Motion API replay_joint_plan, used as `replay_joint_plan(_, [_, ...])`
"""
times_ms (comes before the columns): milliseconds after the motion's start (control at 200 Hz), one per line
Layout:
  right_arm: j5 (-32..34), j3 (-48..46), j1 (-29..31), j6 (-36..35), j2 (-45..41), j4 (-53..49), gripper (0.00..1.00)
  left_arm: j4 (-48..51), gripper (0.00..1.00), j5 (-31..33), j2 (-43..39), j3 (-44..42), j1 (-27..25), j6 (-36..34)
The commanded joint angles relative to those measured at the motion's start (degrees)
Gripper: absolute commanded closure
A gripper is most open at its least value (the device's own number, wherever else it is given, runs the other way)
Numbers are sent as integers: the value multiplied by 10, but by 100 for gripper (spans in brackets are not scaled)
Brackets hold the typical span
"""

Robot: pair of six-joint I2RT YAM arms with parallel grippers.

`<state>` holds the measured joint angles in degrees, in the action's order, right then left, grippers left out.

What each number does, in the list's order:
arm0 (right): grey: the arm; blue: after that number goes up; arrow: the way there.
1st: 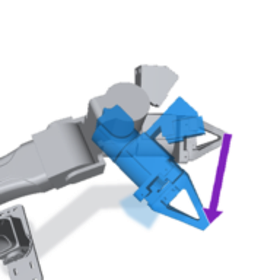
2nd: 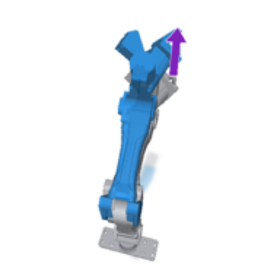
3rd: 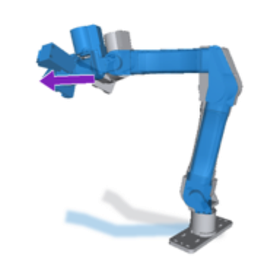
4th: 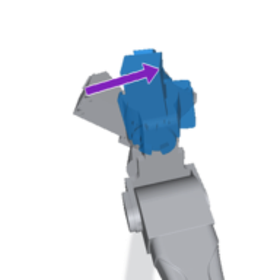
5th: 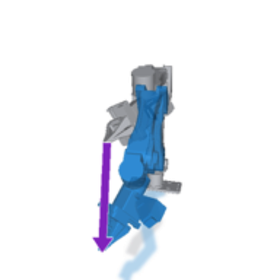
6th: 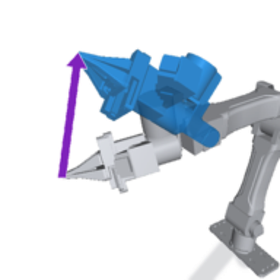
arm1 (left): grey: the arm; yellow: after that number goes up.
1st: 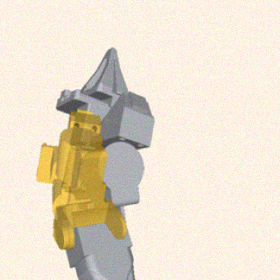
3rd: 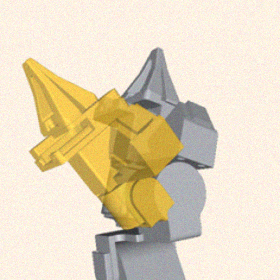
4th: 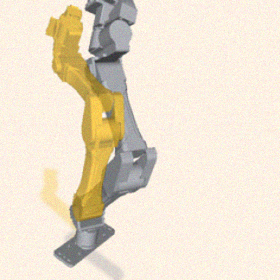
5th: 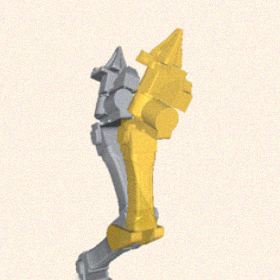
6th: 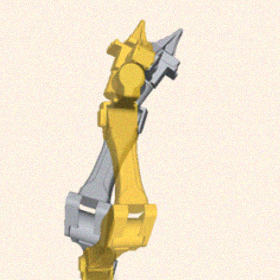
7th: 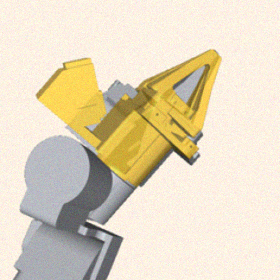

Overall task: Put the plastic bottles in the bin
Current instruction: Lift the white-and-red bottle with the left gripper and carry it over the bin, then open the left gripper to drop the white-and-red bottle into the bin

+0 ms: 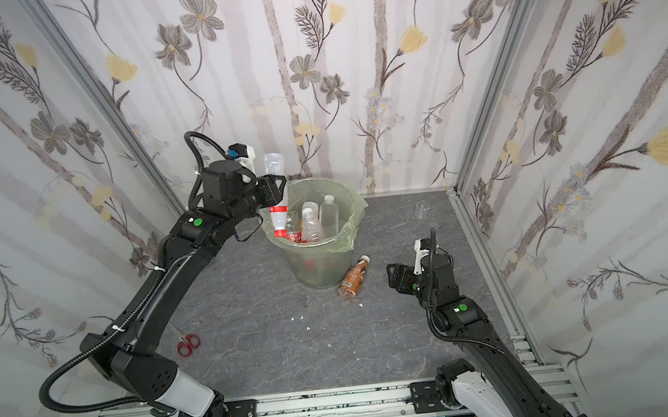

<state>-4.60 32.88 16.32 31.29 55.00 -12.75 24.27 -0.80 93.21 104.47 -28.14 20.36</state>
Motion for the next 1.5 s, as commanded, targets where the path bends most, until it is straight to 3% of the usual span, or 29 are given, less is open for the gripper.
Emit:
replay_joint_plan(0, [-4,-5,0,7,-8,5,21,-8,54,11,39,38,4,-18])
replay_joint_plan(220, [4,-13,0,6,-18,4,21,-7,54,30,92,59,4,-25])
replay_joint_plan(700, [-9,-10,0,6,12,26,21,-10,51,24,79,-39,-13,-22])
replay_joint_plan(1045, [-10,-10,0,6,10,25,21,-9,33,17,39,-105,-15,-23])
replay_joint_plan(1239, [-13,-12,0,11,14,27,21,-10,17,23,3,-110,-14,-27])
replay_joint_plan(1494, [-21,-10,0,20,19,34,22,-9,15,25,-21,-79,-8,-36])
